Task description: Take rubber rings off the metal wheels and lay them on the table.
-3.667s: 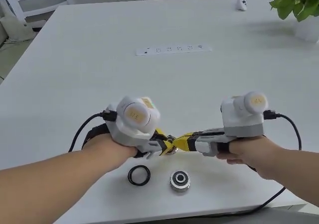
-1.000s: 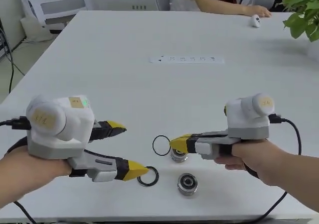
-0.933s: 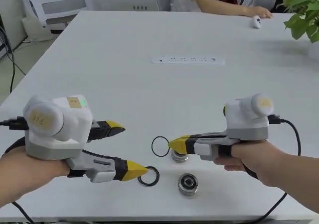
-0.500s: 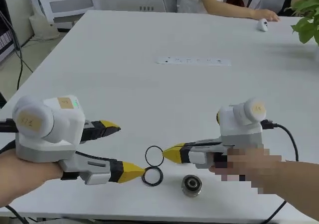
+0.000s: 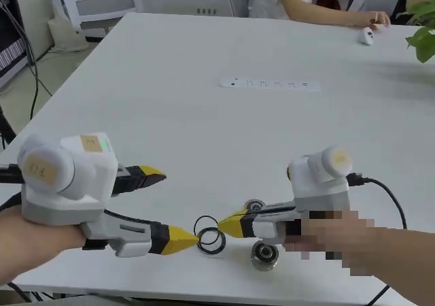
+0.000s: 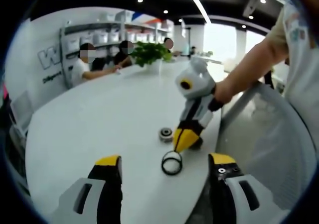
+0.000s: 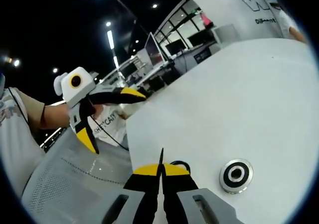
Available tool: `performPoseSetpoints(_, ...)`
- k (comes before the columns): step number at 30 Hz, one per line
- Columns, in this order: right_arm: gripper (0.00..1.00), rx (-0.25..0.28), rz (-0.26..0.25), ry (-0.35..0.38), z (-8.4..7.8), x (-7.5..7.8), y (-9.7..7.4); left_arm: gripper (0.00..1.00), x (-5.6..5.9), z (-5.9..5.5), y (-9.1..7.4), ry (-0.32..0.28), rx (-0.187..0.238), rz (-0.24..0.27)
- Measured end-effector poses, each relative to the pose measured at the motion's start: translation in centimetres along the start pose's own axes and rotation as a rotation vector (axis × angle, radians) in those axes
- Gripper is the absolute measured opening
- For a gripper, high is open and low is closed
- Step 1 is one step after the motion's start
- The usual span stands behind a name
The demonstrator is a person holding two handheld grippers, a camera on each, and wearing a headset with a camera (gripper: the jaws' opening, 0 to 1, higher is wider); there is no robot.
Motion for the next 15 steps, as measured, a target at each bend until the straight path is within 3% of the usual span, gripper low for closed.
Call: performPoseSetpoints(15, 0.0, -0.038, -0.032, 0.007, -0.91, 0.66, 0.36, 0.72, 0.28, -0.54, -0.37, 0.008, -0.02, 0.001)
Point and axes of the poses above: the centre of the closed fingertips' face, and the gripper's own axes: y roughly forward along the fingers, x roughly to its right, z roughly out of its top, the point moved 8 cm from there along -y, roughly backward along the fingers, and after that the axes turned 13 degrees about x, right-handed, at the moved point
